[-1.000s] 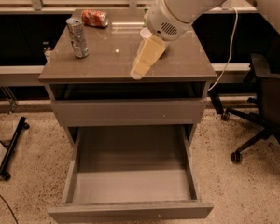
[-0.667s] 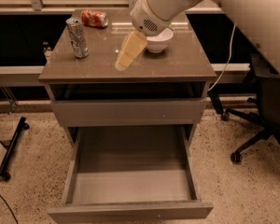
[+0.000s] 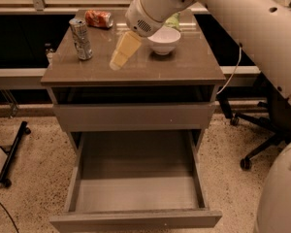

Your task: Place redbull can into middle drawer

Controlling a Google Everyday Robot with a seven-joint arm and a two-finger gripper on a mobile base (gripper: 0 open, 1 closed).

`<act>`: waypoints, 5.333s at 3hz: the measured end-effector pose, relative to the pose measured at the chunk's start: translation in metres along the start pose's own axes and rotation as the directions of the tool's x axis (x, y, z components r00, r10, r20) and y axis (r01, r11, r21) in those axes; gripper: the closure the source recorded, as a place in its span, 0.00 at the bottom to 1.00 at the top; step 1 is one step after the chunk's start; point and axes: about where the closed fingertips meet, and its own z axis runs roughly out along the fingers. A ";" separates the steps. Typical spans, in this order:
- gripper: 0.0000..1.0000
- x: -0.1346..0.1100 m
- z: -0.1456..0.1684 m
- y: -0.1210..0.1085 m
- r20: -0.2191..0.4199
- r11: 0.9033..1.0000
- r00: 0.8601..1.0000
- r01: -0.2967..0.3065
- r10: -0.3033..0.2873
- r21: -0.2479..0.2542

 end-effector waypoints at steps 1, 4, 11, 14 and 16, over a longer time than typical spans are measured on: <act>0.00 -0.013 0.025 -0.008 0.086 0.999 0.995 -0.043 0.042 0.011; 0.00 -0.047 0.098 -0.038 0.252 0.994 0.962 -0.102 0.107 -0.036; 0.80 -0.104 0.168 -0.068 0.446 0.991 0.889 -0.054 0.104 -0.123; 1.00 -0.058 0.058 -0.026 0.475 0.996 0.876 -0.066 0.087 -0.060; 1.00 -0.019 -0.006 0.061 0.517 0.992 0.846 -0.115 0.127 -0.056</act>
Offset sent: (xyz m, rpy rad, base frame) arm 0.0507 0.0613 -0.0187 0.2598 0.0035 -0.0026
